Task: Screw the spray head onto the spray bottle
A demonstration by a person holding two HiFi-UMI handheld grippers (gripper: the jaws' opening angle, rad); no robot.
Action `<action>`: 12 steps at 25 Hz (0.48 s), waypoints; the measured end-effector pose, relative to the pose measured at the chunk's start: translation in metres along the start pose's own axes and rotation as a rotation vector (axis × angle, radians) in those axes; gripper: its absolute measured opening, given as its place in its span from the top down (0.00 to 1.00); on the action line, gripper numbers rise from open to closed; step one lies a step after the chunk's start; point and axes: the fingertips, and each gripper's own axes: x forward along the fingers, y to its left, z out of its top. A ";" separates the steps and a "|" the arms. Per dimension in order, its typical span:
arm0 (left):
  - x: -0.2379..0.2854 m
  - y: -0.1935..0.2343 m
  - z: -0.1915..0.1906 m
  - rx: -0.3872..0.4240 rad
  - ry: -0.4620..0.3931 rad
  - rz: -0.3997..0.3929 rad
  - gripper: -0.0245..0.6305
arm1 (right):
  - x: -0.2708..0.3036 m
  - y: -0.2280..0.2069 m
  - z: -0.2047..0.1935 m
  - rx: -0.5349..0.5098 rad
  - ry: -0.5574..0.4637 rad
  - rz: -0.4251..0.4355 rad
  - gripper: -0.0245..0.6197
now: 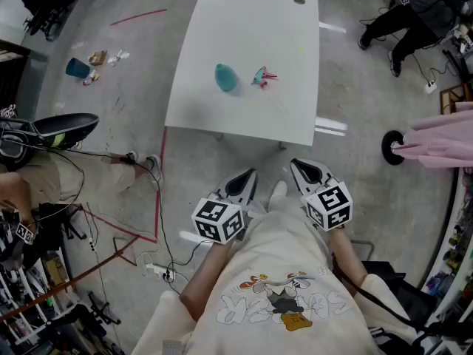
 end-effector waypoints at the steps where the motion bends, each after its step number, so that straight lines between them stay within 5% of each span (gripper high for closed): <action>1: 0.007 0.002 0.002 -0.012 -0.004 0.002 0.95 | 0.004 -0.007 0.000 0.000 0.007 0.001 0.95; 8: 0.042 0.025 0.033 -0.023 0.003 -0.010 0.95 | 0.026 -0.036 0.016 -0.006 0.033 0.001 0.95; 12: 0.069 0.083 0.085 -0.023 0.014 -0.026 0.95 | 0.083 -0.059 0.061 0.012 0.047 -0.019 0.95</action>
